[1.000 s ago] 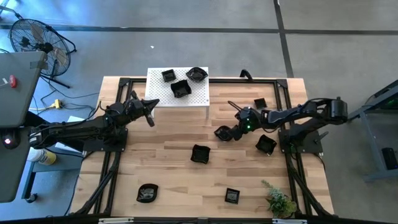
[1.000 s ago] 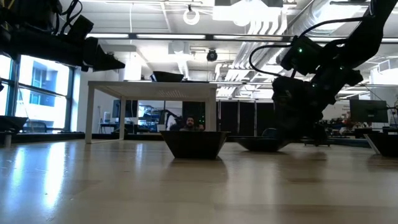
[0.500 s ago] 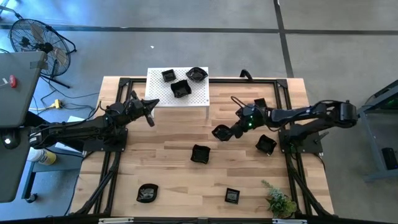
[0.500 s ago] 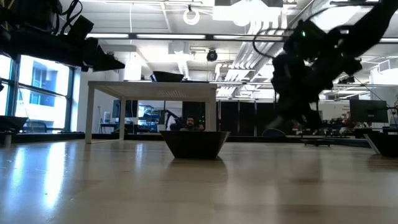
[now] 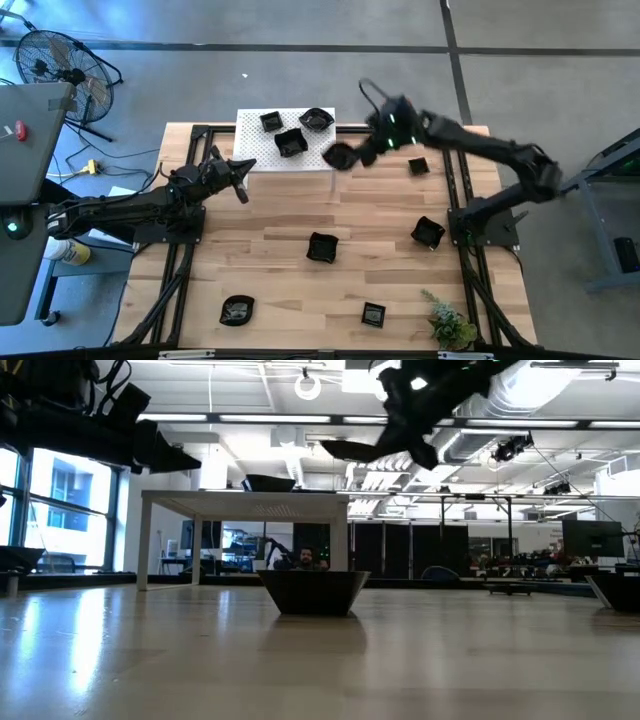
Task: Pick & Place Mini shaped plates
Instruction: Stack the black leaf-shaped plate on top of the black leaf-shaped plates on the shelf
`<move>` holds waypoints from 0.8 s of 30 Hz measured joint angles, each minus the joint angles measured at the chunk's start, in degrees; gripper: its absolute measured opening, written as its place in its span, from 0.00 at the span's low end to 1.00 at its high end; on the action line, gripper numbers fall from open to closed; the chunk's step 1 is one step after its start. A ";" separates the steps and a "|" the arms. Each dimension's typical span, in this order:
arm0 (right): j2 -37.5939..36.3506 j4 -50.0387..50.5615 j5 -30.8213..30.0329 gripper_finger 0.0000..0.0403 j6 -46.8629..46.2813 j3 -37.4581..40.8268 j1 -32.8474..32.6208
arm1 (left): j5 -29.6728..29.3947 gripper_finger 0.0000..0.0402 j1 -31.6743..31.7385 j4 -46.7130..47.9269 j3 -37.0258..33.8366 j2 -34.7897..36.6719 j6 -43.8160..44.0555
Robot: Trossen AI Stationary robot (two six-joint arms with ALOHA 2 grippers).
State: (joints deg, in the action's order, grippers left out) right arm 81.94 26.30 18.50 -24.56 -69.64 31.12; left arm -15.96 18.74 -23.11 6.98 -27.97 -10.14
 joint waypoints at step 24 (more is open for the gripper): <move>39.97 20.73 11.63 0.04 11.48 -50.03 12.56 | 1.07 0.01 0.00 -0.90 0.00 0.00 -0.97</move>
State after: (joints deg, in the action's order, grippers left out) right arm 121.91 47.04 30.14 -13.09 -119.68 43.68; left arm -14.90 18.74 -24.01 6.98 -27.97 -11.11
